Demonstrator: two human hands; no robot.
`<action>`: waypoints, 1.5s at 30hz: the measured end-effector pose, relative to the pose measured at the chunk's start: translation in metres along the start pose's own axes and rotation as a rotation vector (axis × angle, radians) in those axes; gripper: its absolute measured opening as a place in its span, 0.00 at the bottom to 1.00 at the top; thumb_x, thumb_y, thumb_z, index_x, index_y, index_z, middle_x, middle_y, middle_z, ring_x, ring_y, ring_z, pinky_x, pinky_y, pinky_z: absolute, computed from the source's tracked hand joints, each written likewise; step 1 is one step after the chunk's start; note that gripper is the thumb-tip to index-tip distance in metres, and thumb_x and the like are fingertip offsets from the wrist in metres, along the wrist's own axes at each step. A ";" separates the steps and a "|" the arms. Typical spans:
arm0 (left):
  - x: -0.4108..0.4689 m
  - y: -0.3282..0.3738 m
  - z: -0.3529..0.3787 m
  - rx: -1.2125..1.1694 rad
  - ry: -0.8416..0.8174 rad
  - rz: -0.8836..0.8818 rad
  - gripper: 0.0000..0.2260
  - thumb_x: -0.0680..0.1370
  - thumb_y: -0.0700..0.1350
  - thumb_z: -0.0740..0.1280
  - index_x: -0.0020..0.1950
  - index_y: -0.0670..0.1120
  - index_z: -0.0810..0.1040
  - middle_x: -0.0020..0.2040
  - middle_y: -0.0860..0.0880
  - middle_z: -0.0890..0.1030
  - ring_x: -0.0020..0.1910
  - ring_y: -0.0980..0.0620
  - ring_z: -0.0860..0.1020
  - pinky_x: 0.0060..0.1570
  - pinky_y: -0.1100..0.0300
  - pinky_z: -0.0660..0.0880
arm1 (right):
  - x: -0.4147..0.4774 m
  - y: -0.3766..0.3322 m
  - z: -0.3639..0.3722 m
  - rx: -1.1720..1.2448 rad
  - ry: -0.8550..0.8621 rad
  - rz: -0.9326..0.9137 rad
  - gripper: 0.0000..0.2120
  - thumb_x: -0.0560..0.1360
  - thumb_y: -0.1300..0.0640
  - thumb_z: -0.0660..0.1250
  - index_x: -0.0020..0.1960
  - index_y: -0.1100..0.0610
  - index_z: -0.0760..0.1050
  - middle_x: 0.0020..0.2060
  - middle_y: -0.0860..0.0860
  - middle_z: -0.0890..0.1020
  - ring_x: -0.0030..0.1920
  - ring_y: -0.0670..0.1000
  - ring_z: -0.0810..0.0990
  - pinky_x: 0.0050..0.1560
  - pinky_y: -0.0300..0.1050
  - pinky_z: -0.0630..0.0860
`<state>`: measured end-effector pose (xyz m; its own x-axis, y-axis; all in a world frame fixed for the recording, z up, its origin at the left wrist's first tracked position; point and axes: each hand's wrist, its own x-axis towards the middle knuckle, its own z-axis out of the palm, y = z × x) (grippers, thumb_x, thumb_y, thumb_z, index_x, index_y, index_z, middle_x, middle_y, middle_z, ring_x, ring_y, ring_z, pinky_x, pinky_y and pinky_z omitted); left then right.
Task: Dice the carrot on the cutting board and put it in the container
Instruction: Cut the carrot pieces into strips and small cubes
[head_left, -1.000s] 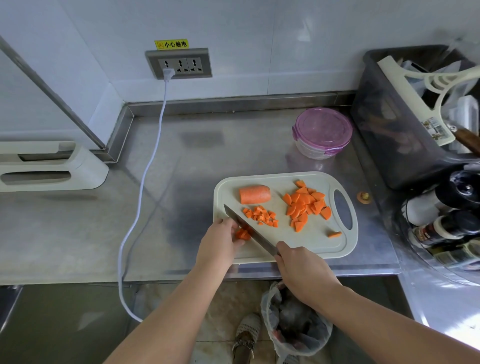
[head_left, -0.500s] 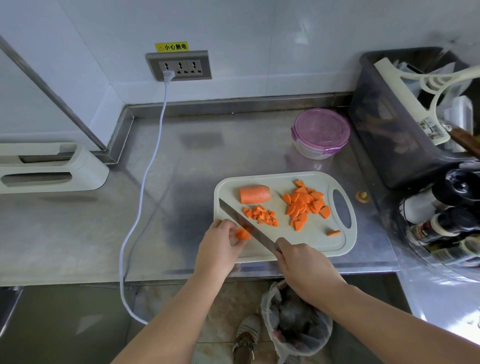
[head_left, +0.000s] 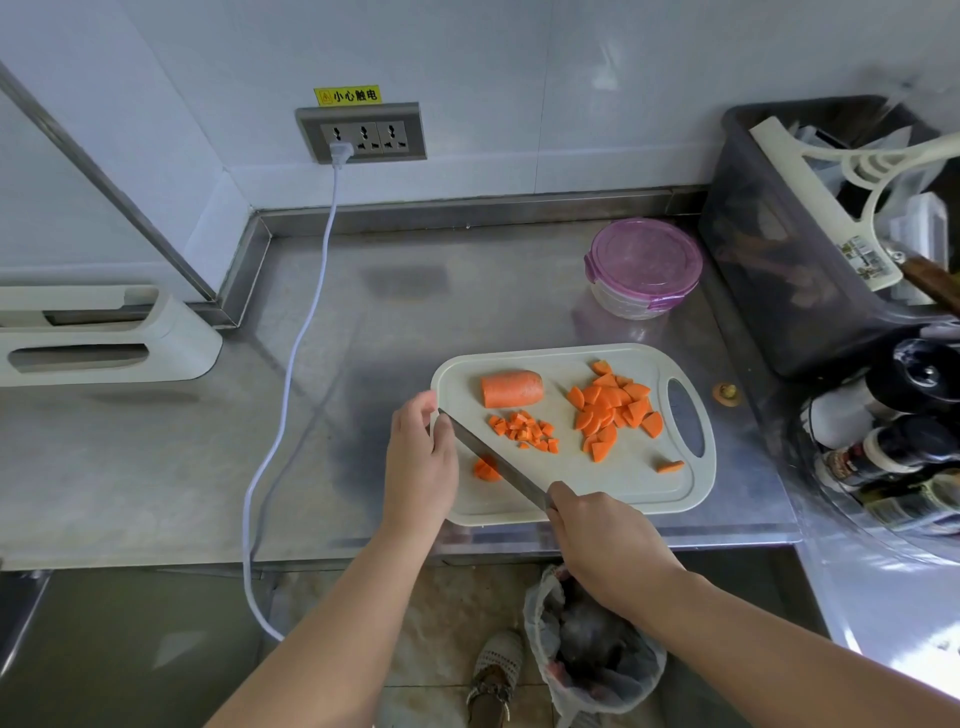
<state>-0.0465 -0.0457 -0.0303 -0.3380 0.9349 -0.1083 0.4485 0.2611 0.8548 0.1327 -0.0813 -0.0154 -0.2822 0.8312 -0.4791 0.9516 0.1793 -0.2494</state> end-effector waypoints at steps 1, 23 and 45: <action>0.000 0.003 0.001 -0.019 -0.037 0.001 0.14 0.83 0.45 0.56 0.68 0.46 0.70 0.64 0.52 0.73 0.62 0.56 0.72 0.57 0.67 0.65 | 0.000 0.000 0.000 -0.011 -0.003 -0.001 0.11 0.81 0.60 0.57 0.63 0.53 0.66 0.48 0.53 0.80 0.43 0.53 0.81 0.45 0.49 0.82; -0.004 -0.012 0.008 0.009 0.102 -0.204 0.10 0.80 0.40 0.62 0.60 0.44 0.75 0.50 0.52 0.78 0.53 0.53 0.77 0.48 0.67 0.67 | 0.004 0.006 0.004 -0.059 -0.033 -0.019 0.12 0.79 0.62 0.58 0.62 0.54 0.65 0.46 0.54 0.81 0.41 0.54 0.81 0.44 0.51 0.82; -0.013 -0.017 0.013 0.222 -0.167 -0.128 0.06 0.74 0.38 0.71 0.50 0.42 0.82 0.40 0.54 0.78 0.46 0.54 0.79 0.50 0.64 0.73 | 0.004 0.002 0.005 -0.062 -0.039 -0.019 0.13 0.80 0.62 0.58 0.63 0.53 0.65 0.45 0.53 0.80 0.41 0.53 0.81 0.43 0.50 0.82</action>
<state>-0.0391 -0.0595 -0.0502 -0.2709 0.9129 -0.3054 0.5871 0.4081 0.6991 0.1331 -0.0806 -0.0217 -0.3031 0.8067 -0.5072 0.9516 0.2278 -0.2063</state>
